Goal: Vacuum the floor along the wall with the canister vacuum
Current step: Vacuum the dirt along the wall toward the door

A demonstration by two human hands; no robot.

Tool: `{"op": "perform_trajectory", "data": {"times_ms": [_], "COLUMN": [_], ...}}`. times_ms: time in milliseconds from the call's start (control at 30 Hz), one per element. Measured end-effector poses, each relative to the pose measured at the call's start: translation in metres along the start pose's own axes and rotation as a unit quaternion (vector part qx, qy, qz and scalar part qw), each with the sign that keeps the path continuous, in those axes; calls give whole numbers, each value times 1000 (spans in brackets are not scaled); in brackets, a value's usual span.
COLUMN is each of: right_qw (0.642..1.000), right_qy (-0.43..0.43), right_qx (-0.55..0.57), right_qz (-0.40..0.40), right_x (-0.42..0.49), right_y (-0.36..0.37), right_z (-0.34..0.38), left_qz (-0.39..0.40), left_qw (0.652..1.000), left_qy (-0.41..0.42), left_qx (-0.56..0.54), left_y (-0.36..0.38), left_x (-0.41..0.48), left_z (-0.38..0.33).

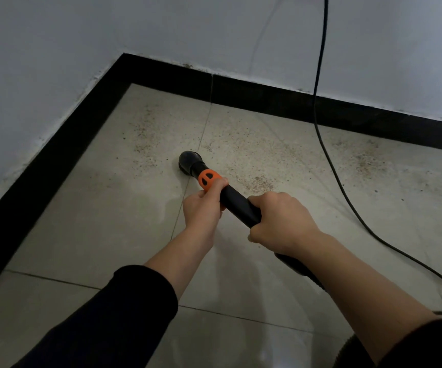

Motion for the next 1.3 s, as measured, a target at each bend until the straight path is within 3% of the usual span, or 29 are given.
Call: {"op": "perform_trajectory", "data": {"times_ms": [1300], "right_qw": [991], "right_qy": [-110], "right_qx": [-9], "right_qz": [75], "right_x": [0], "right_y": [24], "right_z": [112], "left_qz": [-100], "left_qw": [994], "left_qy": [-6], "left_qx": [-35], "left_y": [-121], "left_x": [9], "left_z": [-21]}}
Point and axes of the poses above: each hand's wrist, its own x-axis towards the middle knuckle, its own y-axis out of the palm, z = x × y, the point moved 9 cm from there along x, towards the middle knuckle, and after that the axes turned 14 degrees about y, right-handed, at the moved point
